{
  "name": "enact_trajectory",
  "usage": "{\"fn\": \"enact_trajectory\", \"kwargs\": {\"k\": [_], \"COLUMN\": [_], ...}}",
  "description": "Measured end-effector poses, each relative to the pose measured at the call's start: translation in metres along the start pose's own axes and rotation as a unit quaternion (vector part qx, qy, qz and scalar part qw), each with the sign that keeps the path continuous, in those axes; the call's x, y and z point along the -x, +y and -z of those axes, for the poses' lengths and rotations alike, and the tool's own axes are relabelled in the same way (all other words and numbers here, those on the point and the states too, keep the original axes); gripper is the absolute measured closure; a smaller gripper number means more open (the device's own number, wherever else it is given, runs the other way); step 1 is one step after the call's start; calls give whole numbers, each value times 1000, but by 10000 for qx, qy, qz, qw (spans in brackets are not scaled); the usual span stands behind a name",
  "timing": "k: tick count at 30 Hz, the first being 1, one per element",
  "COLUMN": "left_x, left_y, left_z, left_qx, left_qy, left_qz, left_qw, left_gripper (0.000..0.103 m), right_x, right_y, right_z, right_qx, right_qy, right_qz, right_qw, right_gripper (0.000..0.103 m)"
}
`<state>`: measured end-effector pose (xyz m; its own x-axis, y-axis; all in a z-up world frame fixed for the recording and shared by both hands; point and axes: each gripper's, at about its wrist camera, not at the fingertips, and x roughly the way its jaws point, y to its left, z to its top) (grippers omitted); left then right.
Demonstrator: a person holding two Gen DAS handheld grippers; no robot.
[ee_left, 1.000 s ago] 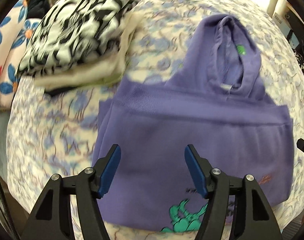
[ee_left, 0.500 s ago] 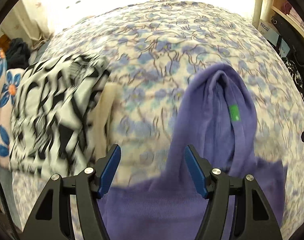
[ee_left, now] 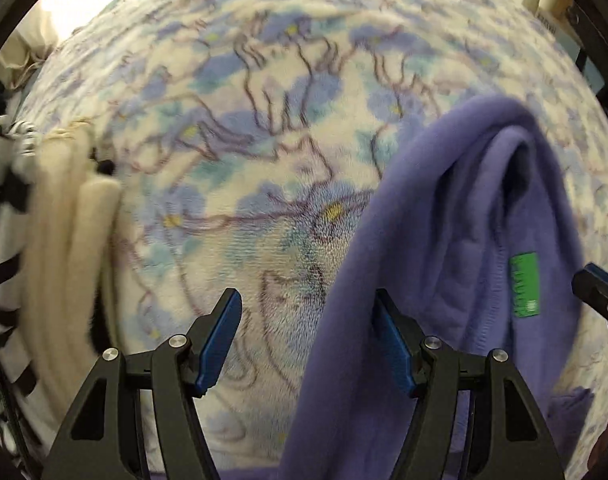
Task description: Fold large clothes
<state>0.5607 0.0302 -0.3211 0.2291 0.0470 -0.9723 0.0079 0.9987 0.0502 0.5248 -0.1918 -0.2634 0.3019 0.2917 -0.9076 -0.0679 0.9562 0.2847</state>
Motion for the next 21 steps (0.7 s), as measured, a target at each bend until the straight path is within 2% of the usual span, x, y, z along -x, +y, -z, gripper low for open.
{"fn": "enact_trajectory", "kwargs": {"k": [4, 5, 6, 7, 8, 12, 16, 21], "left_x": [-16, -17, -18, -18, -15, 2, 33, 86], "left_y": [3, 6, 8, 9, 9, 14, 38, 52], "left_z": [-4, -4, -5, -5, -4, 3, 15, 44], "left_qx": [70, 119, 130, 125, 92, -15, 259, 205], "left_qy": [29, -5, 5, 24, -10, -272, -523, -939], "left_qz": [186, 354, 586, 723, 749, 483, 660, 804], "left_qw": [9998, 9993, 9982, 9973, 9971, 9985, 9961, 9921], "left_gripper": [41, 56, 82, 95, 98, 100, 100, 100], "right_x": [-19, -23, -26, -28, -29, -16, 12, 61], "right_y": [1, 0, -1, -3, -4, -8, -15, -9], "right_z": [-3, -5, -6, -7, -7, -4, 6, 33], "right_qx": [-1, 10, 8, 2, 11, 19, -12, 192], "right_qy": [45, 39, 36, 28, 39, -192, -507, -1017], "right_qz": [102, 101, 77, 26, -19, -118, -360, -764], "right_qw": [9999, 9999, 10000, 10000, 10000, 9997, 9981, 9917], "right_gripper": [66, 66, 74, 94, 96, 98, 98, 98]}}
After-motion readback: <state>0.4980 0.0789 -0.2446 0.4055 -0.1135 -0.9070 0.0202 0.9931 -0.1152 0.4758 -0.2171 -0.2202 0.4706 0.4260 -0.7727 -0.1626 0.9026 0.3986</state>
